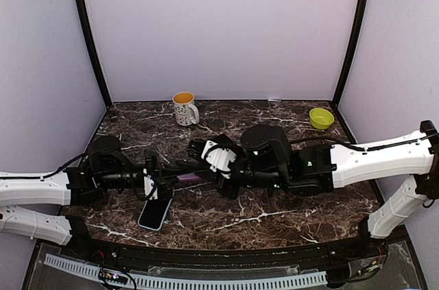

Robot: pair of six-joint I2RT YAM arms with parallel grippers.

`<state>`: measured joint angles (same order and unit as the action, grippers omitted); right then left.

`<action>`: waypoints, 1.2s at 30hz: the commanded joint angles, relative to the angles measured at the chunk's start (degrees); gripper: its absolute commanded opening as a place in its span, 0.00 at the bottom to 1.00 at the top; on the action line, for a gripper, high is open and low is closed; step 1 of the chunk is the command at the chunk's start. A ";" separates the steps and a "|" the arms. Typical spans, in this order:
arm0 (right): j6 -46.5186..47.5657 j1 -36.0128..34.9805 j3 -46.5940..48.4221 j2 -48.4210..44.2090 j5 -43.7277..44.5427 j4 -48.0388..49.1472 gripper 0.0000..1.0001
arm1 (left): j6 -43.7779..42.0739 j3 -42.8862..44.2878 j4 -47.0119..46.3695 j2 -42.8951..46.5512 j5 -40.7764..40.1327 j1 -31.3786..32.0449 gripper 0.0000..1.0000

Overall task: Take the phone out of the phone case
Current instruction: Remove the phone case from the phone.

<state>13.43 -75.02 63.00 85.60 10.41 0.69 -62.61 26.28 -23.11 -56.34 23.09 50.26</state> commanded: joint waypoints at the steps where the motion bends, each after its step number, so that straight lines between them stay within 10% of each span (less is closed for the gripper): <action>1: -0.32 0.32 -2.08 -0.44 2.45 -5.42 0.20 | 1.09 0.97 -8.65 3.50 1.62 0.10 0.00; 36: 4.11 -1.26 -0.76 1.97 -10.59 -11.08 0.00 | 3.94 1.09 -10.63 4.04 2.72 -5.83 0.00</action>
<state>17.50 -74.96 64.16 87.05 4.54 -2.00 -60.40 25.47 -21.28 -56.12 28.03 46.96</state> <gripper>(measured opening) 0.115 0.089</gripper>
